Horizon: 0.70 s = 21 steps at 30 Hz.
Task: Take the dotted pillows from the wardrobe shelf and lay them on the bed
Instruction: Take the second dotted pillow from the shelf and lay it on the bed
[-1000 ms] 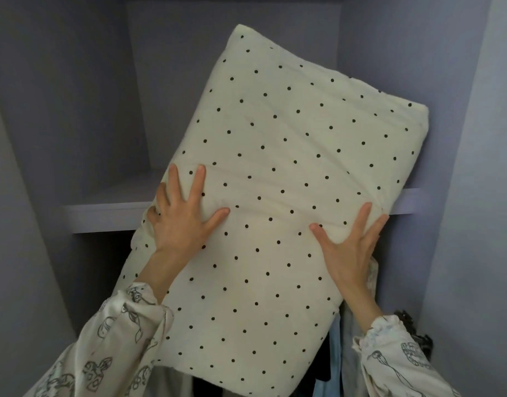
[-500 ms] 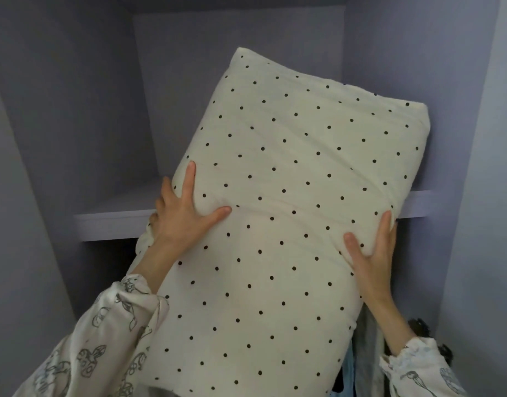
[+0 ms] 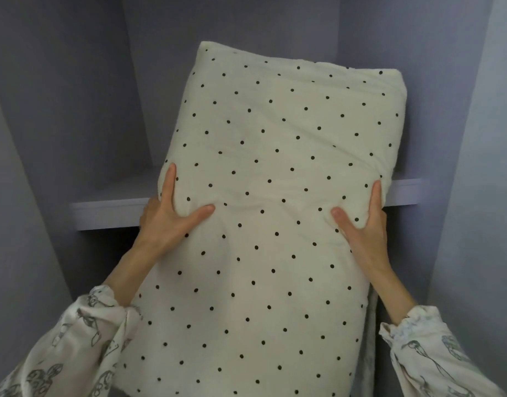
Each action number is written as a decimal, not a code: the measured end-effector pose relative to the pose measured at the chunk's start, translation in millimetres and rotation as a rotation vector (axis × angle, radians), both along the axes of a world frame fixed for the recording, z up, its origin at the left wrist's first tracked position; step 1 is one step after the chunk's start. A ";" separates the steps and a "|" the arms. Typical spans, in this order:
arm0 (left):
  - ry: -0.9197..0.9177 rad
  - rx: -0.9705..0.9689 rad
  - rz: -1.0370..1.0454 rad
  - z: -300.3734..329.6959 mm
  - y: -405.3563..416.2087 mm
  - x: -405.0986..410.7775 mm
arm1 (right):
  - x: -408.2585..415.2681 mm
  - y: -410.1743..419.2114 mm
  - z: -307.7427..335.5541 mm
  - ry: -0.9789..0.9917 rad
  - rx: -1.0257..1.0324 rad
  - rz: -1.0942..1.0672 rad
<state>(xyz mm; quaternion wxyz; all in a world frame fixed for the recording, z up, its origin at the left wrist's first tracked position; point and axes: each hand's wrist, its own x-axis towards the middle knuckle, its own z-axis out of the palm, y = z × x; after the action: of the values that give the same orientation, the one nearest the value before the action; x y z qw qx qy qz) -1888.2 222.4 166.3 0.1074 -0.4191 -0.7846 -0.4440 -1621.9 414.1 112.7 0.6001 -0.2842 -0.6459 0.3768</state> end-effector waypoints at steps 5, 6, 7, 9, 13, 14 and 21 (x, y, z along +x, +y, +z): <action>-0.128 0.032 -0.035 -27.2 -22.0 6.5 | -3.1 -18.9 -5.4 -0.065 0.010 0.022; -0.161 0.050 -0.055 -33.2 -27.9 6.9 | -3.1 -23.8 -9.4 -0.072 0.009 0.026; -0.177 0.062 -0.064 -39.1 -34.1 7.9 | -2.3 -29.4 -13.7 -0.076 0.009 0.030; -0.193 0.072 -0.066 -49.0 -47.7 11.6 | -0.2 -42.8 -22.3 -0.079 0.004 0.051; -0.251 0.066 -0.021 -70.3 -78.1 29.3 | 5.9 -63.2 -35.4 -0.114 0.013 0.090; -0.264 0.058 0.010 -76.6 -87.0 37.0 | 8.9 -68.2 -38.6 -0.130 0.003 0.120; -0.310 0.084 0.155 -113.5 -148.9 114.1 | 54.5 -91.5 -69.1 -0.221 -0.022 0.322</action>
<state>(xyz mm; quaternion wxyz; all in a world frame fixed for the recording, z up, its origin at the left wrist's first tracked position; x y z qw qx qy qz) -1774.2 73.5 52.9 0.0363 -0.2791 -0.8025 -0.5261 -1567.4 322.6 43.5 0.4545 -0.2233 -0.7407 0.4415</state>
